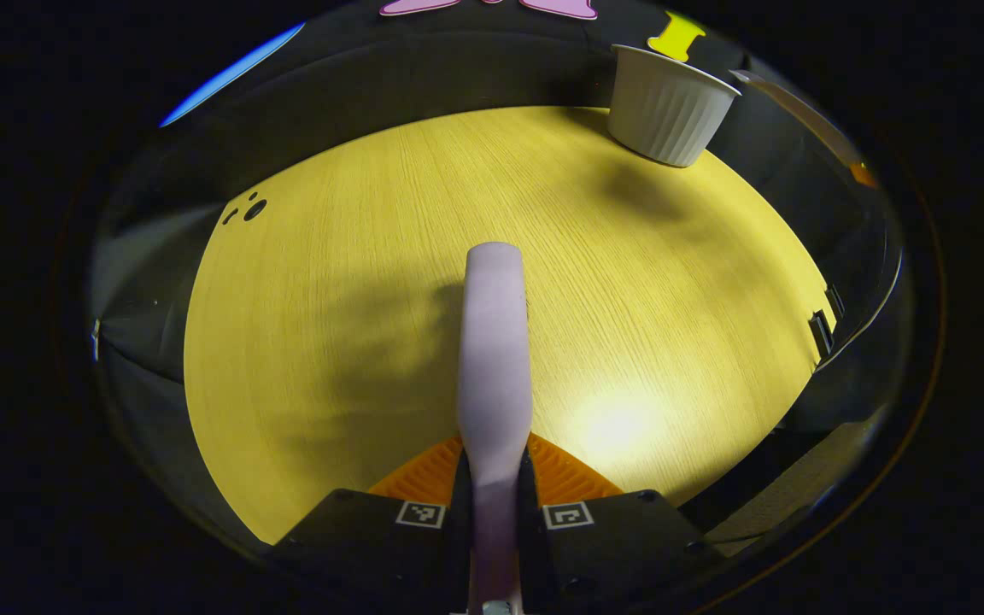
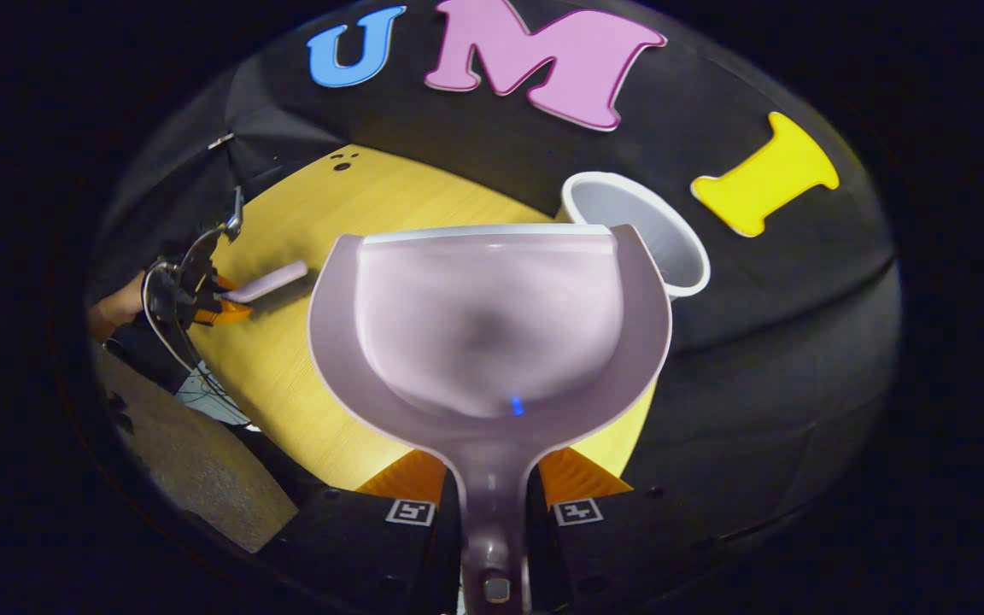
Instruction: Pick up the small broom and dustpan from the desktop, sweep the trash into the dustpan with the broom, and then empty the trash into the garbage bin.
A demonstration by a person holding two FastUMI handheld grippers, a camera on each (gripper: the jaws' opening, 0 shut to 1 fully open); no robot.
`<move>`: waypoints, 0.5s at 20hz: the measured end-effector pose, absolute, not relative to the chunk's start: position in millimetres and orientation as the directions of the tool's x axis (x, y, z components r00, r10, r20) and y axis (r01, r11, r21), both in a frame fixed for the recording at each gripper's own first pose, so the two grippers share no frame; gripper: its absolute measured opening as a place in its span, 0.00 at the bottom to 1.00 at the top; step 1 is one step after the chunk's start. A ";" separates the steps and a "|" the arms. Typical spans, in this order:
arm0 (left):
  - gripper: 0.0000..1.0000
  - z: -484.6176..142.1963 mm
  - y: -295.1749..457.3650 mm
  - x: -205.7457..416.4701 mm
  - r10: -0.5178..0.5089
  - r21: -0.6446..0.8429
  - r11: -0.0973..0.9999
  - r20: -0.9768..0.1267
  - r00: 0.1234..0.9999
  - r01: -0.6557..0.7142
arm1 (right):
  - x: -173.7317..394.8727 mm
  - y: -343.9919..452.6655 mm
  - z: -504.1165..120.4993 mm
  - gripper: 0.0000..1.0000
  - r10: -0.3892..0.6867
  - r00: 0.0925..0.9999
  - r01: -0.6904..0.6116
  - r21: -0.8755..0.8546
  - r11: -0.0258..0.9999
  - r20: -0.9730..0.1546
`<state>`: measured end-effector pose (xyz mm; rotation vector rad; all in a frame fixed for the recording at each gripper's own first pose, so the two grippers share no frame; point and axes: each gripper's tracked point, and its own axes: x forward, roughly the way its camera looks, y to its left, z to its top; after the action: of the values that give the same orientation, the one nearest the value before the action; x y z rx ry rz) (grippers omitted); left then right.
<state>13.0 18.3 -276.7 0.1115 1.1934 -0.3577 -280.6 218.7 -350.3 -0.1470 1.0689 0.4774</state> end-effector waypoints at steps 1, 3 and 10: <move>0.27 -278.0 17.7 14.6 -0.211 -0.098 0.938 -0.923 0.323 0.332 | -289.2 229.8 -364.2 0.35 0.318 0.368 -0.443 0.136 0.886 -0.874; 0.27 -283.9 21.4 15.0 -0.184 -0.072 0.940 -0.930 0.318 0.334 | -307.0 254.4 -400.7 0.35 0.342 0.317 -0.440 0.182 0.879 -0.884; 0.28 -295.9 26.2 14.8 -0.136 -0.008 0.933 -0.934 0.331 0.360 | -348.9 308.0 -498.3 0.38 0.324 0.223 -0.425 0.207 0.881 -0.919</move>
<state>14.8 26.2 -295.9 0.2151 1.1922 -0.3275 -348.9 308.0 -498.3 -0.0947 1.2428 0.5178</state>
